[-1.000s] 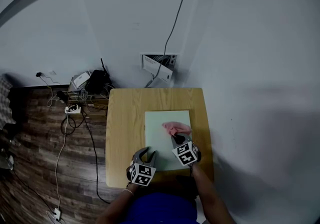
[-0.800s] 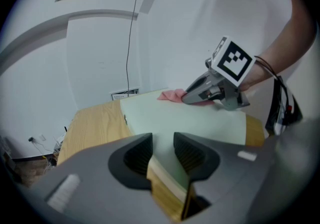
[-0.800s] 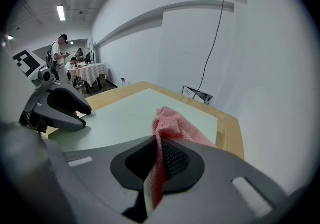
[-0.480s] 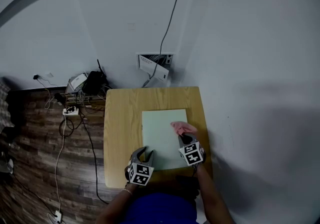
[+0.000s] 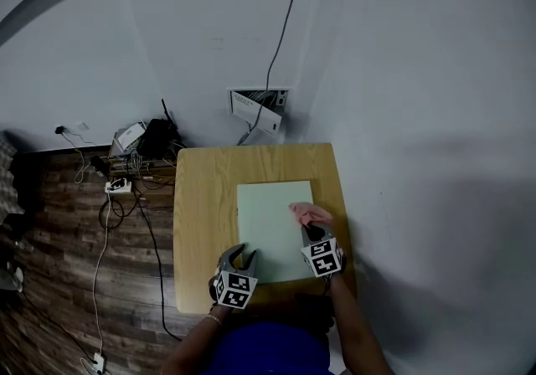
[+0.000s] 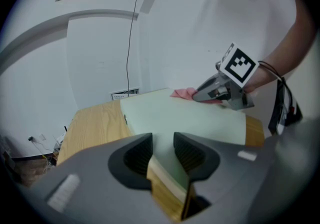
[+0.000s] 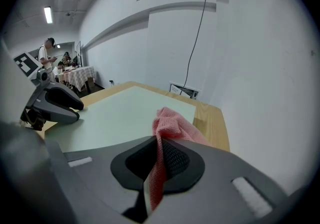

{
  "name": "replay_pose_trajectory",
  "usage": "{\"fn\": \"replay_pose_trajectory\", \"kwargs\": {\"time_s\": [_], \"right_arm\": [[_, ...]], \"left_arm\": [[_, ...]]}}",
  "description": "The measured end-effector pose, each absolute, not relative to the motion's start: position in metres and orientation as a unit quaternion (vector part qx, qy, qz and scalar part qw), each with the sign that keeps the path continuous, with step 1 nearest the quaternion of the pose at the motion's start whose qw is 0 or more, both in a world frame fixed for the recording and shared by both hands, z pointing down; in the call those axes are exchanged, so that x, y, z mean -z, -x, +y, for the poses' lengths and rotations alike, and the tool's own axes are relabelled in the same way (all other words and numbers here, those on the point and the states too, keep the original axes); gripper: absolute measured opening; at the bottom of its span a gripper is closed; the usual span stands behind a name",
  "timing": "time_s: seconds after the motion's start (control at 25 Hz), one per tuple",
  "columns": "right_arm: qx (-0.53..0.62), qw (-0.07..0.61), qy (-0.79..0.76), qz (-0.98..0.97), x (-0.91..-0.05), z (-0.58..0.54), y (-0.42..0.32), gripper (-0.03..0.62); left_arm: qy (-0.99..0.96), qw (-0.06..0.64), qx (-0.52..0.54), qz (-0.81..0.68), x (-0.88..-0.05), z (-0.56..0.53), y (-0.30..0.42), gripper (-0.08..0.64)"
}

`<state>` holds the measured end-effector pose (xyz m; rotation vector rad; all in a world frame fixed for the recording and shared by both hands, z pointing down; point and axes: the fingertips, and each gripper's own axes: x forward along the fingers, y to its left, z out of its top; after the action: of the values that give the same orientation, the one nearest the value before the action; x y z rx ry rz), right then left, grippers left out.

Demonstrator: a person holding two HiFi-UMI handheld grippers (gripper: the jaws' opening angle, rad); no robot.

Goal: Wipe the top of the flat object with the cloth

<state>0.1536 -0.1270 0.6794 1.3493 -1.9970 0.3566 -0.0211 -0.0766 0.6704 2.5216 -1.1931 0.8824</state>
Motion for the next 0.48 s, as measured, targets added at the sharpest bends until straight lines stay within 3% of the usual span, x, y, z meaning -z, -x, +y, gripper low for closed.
{"fn": "replay_pose_trajectory", "kwargs": {"time_s": [0.28,0.48], "right_arm": [[-0.137,0.354,-0.525,-0.762,-0.672,-0.125,-0.151,0.017],[-0.143,0.314,-0.546,-0.763,-0.659,-0.123,-0.15,0.016]], "left_arm": [[-0.857,0.107,-0.3,-0.406,-0.669,-0.076,0.022,0.133],[-0.857,0.107,-0.299,-0.406,-0.669,-0.076,0.022,0.133]]}}
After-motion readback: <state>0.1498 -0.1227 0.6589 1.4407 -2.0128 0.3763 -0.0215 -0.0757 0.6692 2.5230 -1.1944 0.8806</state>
